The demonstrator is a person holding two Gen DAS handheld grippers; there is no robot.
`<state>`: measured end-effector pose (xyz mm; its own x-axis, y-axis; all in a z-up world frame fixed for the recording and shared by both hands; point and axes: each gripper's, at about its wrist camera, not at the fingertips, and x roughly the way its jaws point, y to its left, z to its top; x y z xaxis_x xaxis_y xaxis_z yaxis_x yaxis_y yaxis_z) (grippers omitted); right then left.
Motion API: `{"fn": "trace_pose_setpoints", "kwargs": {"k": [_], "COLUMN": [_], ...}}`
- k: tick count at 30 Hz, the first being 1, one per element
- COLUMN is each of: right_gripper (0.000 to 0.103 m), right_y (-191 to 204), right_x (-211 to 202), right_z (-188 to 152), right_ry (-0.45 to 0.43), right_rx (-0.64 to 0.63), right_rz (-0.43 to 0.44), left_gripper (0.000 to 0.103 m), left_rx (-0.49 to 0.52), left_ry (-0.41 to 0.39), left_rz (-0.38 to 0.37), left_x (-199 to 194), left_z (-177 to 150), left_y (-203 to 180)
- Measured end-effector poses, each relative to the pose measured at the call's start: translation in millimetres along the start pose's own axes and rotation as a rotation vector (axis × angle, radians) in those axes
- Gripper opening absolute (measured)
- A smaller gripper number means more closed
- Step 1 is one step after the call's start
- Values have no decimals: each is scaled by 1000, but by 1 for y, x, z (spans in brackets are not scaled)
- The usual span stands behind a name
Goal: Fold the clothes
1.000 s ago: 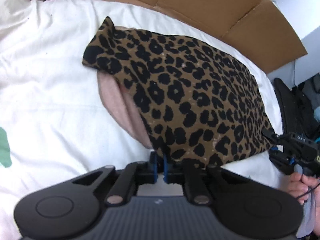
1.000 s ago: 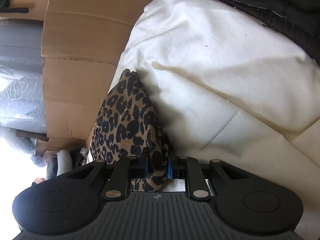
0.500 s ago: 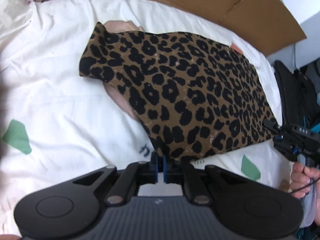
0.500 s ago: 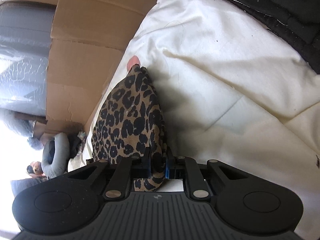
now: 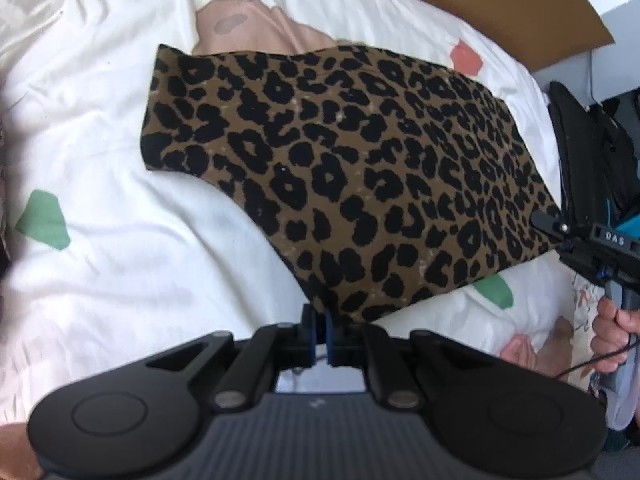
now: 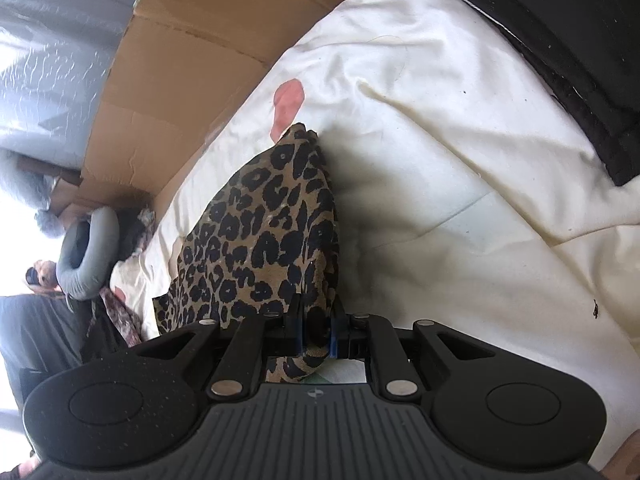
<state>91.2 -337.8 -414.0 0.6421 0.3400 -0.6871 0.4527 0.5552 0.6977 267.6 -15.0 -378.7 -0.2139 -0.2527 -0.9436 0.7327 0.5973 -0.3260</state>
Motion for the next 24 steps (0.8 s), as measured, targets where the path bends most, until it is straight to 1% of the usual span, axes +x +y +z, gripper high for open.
{"fn": "trace_pose_setpoints", "kwargs": {"k": [6,9,15,19,24], "right_gripper": [10,9,9,9,8], "right_y": [2,8,12,16,20], "right_x": [-5,-8,-12,-12,-18], "right_z": [5,11,25,35,48], "right_ry": [-17,-36,-72,-93,-129], "right_rx": [-11,-51,-64,-92,-104], "right_rz": [-6,-16,-24,-49,-50], "left_gripper": [4,4,4,4,4], "left_rx": [-1,-5,5,-17,-24], "left_ry": [52,70,110,144,167], "left_rz": [-12,-16,-27,-35,-65], "left_x": [15,21,33,40,49], "left_z": [-1,0,0,8,13], "left_y": [-7,-13,-27,-37,-53]}}
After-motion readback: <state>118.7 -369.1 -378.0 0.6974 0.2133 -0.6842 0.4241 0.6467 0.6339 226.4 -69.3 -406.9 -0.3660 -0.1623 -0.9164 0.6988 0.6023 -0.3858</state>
